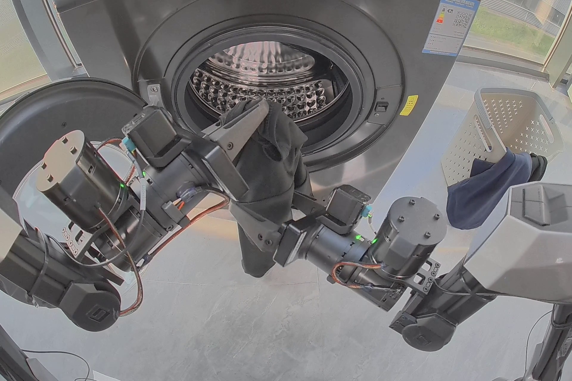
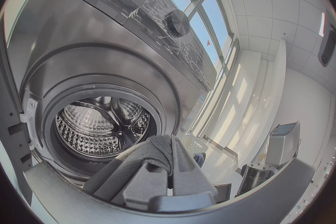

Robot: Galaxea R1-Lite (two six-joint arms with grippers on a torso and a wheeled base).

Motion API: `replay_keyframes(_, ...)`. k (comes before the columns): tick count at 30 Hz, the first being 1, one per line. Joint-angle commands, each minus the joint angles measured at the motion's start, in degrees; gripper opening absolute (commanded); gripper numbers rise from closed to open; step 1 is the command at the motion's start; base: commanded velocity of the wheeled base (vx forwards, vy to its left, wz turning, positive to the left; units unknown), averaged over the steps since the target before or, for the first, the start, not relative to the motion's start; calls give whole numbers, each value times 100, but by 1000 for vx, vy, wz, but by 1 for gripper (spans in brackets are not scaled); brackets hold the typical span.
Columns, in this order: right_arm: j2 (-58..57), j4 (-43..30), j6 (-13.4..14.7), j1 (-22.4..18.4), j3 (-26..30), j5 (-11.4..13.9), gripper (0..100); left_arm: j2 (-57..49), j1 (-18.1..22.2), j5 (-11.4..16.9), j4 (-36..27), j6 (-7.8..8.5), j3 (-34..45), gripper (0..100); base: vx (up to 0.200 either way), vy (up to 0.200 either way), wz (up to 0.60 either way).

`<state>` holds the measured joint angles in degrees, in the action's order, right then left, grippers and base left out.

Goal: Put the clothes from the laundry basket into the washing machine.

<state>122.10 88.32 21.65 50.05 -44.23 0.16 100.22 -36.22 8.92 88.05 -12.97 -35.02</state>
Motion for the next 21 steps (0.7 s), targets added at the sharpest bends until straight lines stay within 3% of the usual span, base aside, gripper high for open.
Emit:
replay_keyframes(1, 218, 10, -12, -13, -429, -218, 100, -55, 18, -5, 10, -4, 48, 0, 0, 0, 0)
replay_keyframes(2, 209, 10, -12, -22, -473, -253, 0, -55, 27, -5, 10, -4, 57, 0, 0, 0, 0)
replay_keyframes(8, -46, 1, -38, -22, -376, -288, 0, -20, 71, -13, 1, -12, 66, 0, 0, 0, 0)
replay_keyframes(16, -1039, -87, -108, -22, 503, -482, 0, -2, 133, -207, -104, -4, -31, 0, 0, 0, 0)
replay_keyframes(20, -1356, -87, -390, -136, 916, -482, 0, -46, 150, -224, -333, -12, -31, 0, 0, 0, 0)
replay_keyframes(21, -1382, -78, -425, -154, 969, -482, 0, -46, 168, -224, -359, -12, -31, 100, 0, 0, 0)
